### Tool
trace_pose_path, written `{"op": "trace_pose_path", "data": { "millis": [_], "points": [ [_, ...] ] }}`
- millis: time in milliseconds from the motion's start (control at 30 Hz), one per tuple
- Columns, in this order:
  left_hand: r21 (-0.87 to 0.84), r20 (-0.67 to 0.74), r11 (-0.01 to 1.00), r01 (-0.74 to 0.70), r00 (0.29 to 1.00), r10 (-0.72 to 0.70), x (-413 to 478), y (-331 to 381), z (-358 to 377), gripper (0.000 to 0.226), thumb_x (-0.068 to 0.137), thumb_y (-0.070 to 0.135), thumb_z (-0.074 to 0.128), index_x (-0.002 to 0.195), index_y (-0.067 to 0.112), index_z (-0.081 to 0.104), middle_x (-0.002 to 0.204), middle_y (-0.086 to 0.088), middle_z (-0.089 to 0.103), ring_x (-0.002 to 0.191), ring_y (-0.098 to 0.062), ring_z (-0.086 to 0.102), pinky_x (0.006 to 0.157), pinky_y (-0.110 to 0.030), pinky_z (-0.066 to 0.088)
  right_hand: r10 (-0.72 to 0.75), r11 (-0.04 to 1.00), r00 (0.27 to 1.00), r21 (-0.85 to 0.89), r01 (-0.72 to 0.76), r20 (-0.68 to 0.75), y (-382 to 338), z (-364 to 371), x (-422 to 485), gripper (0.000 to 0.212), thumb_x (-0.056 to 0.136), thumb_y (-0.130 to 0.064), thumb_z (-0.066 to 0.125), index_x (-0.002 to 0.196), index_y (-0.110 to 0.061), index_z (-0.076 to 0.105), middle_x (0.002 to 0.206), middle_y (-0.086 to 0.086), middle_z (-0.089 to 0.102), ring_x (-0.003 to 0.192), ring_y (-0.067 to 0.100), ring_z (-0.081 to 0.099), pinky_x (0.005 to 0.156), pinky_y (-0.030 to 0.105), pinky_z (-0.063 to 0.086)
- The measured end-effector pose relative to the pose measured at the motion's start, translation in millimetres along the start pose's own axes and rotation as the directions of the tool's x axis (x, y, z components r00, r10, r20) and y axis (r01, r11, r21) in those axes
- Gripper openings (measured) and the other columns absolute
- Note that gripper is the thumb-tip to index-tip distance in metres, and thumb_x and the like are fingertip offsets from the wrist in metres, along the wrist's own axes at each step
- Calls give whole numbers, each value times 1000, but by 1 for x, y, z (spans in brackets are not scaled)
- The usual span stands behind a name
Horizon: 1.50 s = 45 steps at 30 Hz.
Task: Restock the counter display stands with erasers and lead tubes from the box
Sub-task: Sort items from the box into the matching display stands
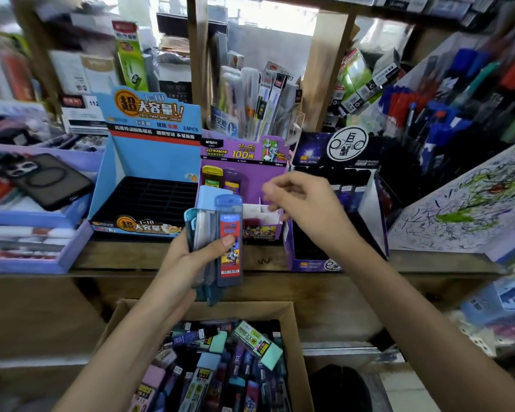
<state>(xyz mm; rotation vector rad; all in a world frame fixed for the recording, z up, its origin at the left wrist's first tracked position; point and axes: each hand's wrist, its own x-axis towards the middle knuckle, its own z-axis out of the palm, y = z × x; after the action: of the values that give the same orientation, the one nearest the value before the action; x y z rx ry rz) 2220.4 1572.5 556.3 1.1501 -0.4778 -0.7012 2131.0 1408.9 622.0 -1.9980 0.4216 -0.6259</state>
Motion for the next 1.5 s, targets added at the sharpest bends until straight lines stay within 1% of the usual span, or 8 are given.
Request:
{"op": "trace_pose_path", "data": {
  "millis": [167, 367, 567, 867, 1067, 1233, 1333, 1500],
  "points": [
    [-9, 8, 1000, -8, 1000, 8, -3, 4, -9, 34, 68, 23, 69, 102, 24, 68, 94, 0, 74, 82, -15, 70, 61, -23, 55, 152, 960, 950, 189, -208, 271, -3, 41, -2, 6, 88, -20, 63, 91, -15, 62, 87, 0, 68, 76, 6, 63, 59, 23, 52],
    [-34, -74, 999, -4, 997, 1, -5, 12, -35, 29, 72, 38, 63, 97, 25, 69, 87, 1, 75, 75, -11, 71, 56, -18, 52, 146, 942, 989, 303, -144, 16, -2, 12, 25, 11, 86, -14, 65, 77, -17, 60, 70, -2, 70, 61, 12, 63, 59, 29, 51],
    [-4, -71, 1000, 28, 997, -28, -6, 16, -51, 43, 72, 38, 64, 109, 16, 65, 94, -7, 74, 75, -14, 71, 55, -20, 53, -49, 998, 973, -47, 40, -224, 3, -5, 62, 20, 87, -9, 64, 82, -27, 59, 75, 0, 65, 67, 11, 63, 58, 20, 52],
    [-46, -35, 996, 76, 996, -77, -10, 14, -58, 43, 72, 36, 67, 109, 16, 65, 95, -11, 74, 79, -19, 72, 55, -22, 53, 37, 956, 998, -290, -48, -45, 28, 19, 76, 12, 85, -6, 65, 88, -14, 57, 78, 13, 66, 78, 27, 65, 77, 40, 56],
    [-129, 41, 988, 88, 996, -83, -8, 11, -55, 21, 77, 22, 59, 96, 11, 61, 70, -8, 61, 54, -13, 56, 49, -20, 47, 75, 842, 997, -533, -82, -35, 22, 22, 71, 18, 88, -15, 64, 105, -8, 63, 88, 2, 62, 81, 16, 58, 80, 27, 48],
    [-2, 33, 999, 38, 999, -38, -2, 3, -57, 28, 72, 21, 67, 98, 15, 59, 69, -3, 61, 56, -13, 54, 52, -20, 45, -346, 759, 921, -632, 160, -182, 0, 39, 32, 18, 94, -16, 51, 107, -10, 61, 102, 4, 63, 93, 17, 57, 80, 27, 42],
    [140, 28, 990, 6, 1000, -10, 1, -2, -53, 33, 71, 32, 66, 100, 19, 57, 70, 2, 61, 60, -13, 55, 62, -28, 42, -62, 935, 998, -348, 64, 19, -12, 66, 10, 32, 91, -50, 47, 92, -22, 61, 84, -10, 63, 76, 4, 59, 67, 25, 46],
    [411, 61, 907, -96, 995, 77, -2, -1, -48, 50, 72, 48, 61, 108, 16, 50, 84, -6, 61, 69, -10, 59, 67, -26, 46, 282, 958, 899, -157, -242, 334, -16, 93, 11, 70, 78, -74, 46, 118, -17, 56, 100, 1, 66, 84, 14, 66, 60, 27, 50]
  ]
}}
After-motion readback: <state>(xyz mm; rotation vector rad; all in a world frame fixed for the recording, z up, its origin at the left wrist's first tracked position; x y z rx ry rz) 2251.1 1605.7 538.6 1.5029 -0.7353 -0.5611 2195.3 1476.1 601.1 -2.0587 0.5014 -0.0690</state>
